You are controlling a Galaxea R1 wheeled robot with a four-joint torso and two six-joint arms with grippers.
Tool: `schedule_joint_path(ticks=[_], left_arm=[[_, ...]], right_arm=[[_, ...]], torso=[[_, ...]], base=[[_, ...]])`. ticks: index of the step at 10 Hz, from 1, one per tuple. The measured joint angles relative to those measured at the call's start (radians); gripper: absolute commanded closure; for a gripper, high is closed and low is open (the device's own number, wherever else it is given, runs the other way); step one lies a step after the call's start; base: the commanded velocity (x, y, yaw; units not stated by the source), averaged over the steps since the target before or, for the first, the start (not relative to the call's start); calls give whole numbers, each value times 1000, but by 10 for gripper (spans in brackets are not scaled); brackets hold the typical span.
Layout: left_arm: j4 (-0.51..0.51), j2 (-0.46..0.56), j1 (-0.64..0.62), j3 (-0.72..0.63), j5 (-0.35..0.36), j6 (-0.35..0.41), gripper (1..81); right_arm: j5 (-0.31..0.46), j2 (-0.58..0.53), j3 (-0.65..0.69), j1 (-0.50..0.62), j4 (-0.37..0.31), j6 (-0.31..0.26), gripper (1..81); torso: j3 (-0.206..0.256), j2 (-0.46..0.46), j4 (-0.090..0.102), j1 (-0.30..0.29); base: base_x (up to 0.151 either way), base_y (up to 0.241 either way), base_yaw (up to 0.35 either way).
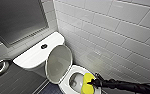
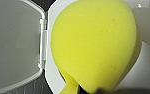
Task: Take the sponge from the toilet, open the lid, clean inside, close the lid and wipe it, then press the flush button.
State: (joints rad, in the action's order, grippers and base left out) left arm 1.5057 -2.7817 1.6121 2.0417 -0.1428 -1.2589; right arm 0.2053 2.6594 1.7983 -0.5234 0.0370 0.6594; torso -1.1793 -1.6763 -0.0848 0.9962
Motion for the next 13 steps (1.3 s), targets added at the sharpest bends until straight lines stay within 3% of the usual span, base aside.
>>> schedule_joint_path(ticks=[3,7,10,13], left_arm=[[0,0,0,0,0,0,10],[0,0,-2,0,0,0,10],[0,13,-1,0,1,0,10],[0,29,11,0,14,-1,10]], right_arm=[[65,92,108,91,37,0,811],[103,203,283,110,80,-1,811],[71,293,454,109,83,9,811],[-14,355,588,75,76,17,811]], torso=[[0,0,0,0],[0,0,0,0],[0,0,0,0],[0,0,0,0]], base=[[0,0,0],[0,0,0],[0,0,0],[0,0,0]])
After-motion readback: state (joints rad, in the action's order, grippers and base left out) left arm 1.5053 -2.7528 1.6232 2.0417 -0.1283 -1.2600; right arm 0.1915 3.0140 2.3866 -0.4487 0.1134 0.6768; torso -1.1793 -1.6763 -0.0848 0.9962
